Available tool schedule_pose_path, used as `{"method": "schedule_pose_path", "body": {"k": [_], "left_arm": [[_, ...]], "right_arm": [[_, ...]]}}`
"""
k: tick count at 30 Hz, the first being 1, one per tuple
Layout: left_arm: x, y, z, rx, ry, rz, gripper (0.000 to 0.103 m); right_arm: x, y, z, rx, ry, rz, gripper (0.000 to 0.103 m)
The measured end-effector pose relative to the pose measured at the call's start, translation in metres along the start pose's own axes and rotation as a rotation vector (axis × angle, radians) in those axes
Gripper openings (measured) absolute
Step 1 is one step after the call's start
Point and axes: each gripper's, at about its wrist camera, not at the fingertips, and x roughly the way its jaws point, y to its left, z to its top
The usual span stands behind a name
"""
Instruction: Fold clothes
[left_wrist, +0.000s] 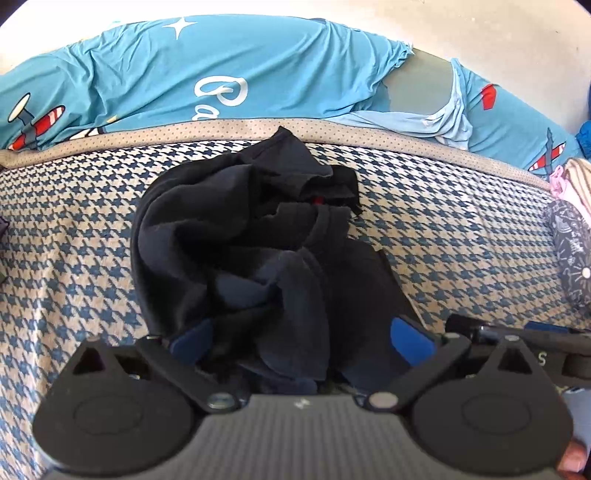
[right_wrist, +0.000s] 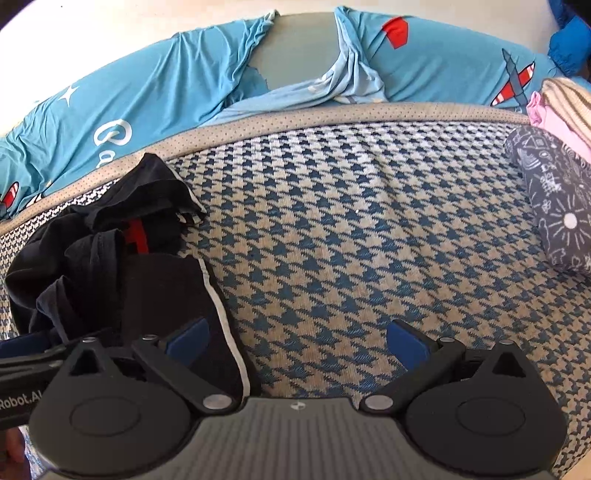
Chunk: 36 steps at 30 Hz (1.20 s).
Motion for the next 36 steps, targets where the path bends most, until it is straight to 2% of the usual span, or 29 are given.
{"method": "schedule_pose_path", "body": {"k": [2, 6, 11, 15, 21, 28, 33, 36], "left_arm": [[0.000, 0.000, -0.001, 0.013, -0.011, 0.026, 0.103], [0.001, -0.002, -0.002, 0.063, -0.051, 0.124, 0.103], [0.005, 0.015, 0.008, 0.002, -0.066, 0.184, 0.103], [0.009, 0.029, 0.017, -0.047, -0.074, 0.209, 0.103], [0.021, 0.042, 0.020, -0.098, -0.021, 0.247, 0.103], [0.032, 0.052, 0.016, -0.102, 0.041, 0.424, 0.103], [0.030, 0.066, 0.013, -0.166, 0.070, 0.401, 0.103], [0.027, 0.066, 0.012, -0.181, 0.067, 0.384, 0.103]], "right_arm": [[0.003, 0.003, -0.003, -0.022, 0.017, -0.005, 0.103], [0.008, 0.013, -0.010, -0.077, 0.015, -0.031, 0.103], [0.015, 0.025, -0.018, -0.165, -0.024, -0.054, 0.103], [0.015, 0.027, -0.016, -0.131, -0.048, -0.062, 0.103], [0.022, 0.030, -0.011, -0.116, -0.036, 0.037, 0.103], [0.032, 0.042, -0.012, -0.108, -0.002, 0.178, 0.103], [0.038, 0.054, -0.021, -0.129, 0.015, 0.262, 0.103], [0.039, 0.062, -0.026, -0.159, 0.010, 0.272, 0.103]]}}
